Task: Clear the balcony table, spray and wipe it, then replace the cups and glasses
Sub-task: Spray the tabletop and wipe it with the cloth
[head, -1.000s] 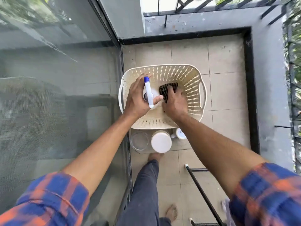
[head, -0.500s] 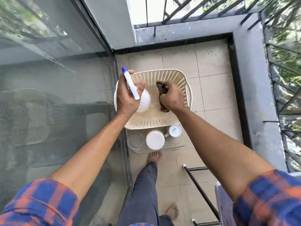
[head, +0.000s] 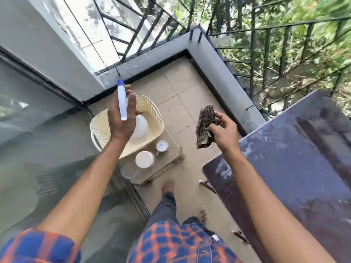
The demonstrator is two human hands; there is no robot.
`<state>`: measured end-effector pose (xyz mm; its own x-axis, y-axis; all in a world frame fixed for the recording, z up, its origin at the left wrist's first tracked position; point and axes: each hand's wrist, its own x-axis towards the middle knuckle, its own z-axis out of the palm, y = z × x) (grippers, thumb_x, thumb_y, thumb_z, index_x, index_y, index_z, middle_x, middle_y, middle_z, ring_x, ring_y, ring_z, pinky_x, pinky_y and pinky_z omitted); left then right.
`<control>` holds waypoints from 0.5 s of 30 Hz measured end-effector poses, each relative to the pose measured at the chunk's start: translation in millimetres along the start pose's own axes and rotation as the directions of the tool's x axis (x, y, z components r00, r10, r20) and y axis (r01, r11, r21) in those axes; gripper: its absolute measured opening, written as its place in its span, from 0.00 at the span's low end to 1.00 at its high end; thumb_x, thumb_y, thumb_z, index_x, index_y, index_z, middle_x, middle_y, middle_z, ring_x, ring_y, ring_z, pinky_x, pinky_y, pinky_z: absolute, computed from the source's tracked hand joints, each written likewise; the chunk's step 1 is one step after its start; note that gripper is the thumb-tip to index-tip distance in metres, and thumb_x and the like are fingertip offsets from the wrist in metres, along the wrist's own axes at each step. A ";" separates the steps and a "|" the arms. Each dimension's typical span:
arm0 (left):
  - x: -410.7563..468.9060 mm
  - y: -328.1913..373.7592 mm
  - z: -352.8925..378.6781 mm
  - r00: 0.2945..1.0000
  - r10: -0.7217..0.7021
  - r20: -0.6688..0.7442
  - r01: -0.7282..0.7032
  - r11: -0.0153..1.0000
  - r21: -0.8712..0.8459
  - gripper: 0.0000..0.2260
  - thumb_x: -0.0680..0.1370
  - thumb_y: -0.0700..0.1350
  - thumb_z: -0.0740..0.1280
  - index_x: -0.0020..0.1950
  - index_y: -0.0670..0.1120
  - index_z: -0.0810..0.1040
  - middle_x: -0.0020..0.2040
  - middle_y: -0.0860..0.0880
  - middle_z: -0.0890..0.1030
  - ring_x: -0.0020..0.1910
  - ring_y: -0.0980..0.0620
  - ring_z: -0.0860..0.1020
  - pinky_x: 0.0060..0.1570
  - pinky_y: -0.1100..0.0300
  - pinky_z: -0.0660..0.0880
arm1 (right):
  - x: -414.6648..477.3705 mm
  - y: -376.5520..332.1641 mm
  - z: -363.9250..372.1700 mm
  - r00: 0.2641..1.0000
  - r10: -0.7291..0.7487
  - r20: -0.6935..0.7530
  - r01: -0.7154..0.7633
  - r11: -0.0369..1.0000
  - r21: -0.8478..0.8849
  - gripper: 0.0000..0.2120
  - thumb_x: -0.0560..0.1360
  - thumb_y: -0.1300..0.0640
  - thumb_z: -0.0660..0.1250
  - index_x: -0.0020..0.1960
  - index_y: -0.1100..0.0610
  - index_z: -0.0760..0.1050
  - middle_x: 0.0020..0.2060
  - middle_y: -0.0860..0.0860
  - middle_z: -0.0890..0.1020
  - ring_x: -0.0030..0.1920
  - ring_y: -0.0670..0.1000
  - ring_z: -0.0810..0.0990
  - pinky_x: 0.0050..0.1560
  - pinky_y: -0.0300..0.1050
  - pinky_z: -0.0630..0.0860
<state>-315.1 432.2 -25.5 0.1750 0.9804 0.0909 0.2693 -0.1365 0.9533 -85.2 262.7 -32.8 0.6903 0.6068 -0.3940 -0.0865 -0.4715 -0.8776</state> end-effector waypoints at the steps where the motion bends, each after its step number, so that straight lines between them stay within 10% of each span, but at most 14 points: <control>1: -7.9 8.1 10.7 0.999 -0.008 0.041 0.007 1.000 0.003 0.18 0.82 0.60 0.63 0.61 0.48 0.77 0.47 0.57 0.81 0.33 0.38 0.82 0.35 0.53 0.80 | -10.3 5.4 -29.4 0.997 -0.003 -0.071 0.005 1.000 0.024 0.21 0.72 0.74 0.64 0.61 0.58 0.79 0.44 0.52 0.82 0.37 0.38 0.80 0.42 0.34 0.78; 5: -53.0 37.4 55.6 0.968 -0.005 0.250 0.003 1.000 0.007 0.13 0.84 0.50 0.63 0.55 0.43 0.81 0.40 0.53 0.83 0.26 0.59 0.77 0.32 0.64 0.74 | -53.3 40.7 -135.9 0.934 0.033 -0.357 -0.009 0.997 0.071 0.21 0.71 0.77 0.62 0.59 0.63 0.79 0.43 0.53 0.81 0.34 0.33 0.77 0.41 0.30 0.75; 10: -120.1 67.4 97.8 0.858 -0.144 0.493 0.184 0.982 -0.033 0.15 0.79 0.62 0.62 0.52 0.54 0.81 0.46 0.48 0.85 0.20 0.52 0.72 0.28 0.63 0.70 | -107.5 97.7 -210.8 0.769 0.050 -0.638 -0.045 0.999 0.024 0.20 0.71 0.76 0.62 0.61 0.65 0.78 0.48 0.57 0.82 0.41 0.36 0.82 0.49 0.33 0.79; 15: -174.0 62.7 104.9 0.802 -0.220 0.556 0.224 0.973 0.062 0.11 0.80 0.61 0.63 0.50 0.58 0.81 0.46 0.51 0.85 0.22 0.51 0.73 0.28 0.63 0.71 | -143.4 149.3 -204.6 0.961 -0.048 -0.272 -0.129 0.793 -0.595 0.21 0.72 0.55 0.73 0.65 0.52 0.80 0.61 0.55 0.81 0.62 0.58 0.78 0.62 0.48 0.73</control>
<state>-229.3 238.1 -11.7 0.6077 0.7367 -0.2965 0.3595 0.0777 0.9299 -50.1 -25.7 -51.5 0.8630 0.4316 -0.2626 0.2699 -0.8333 -0.4824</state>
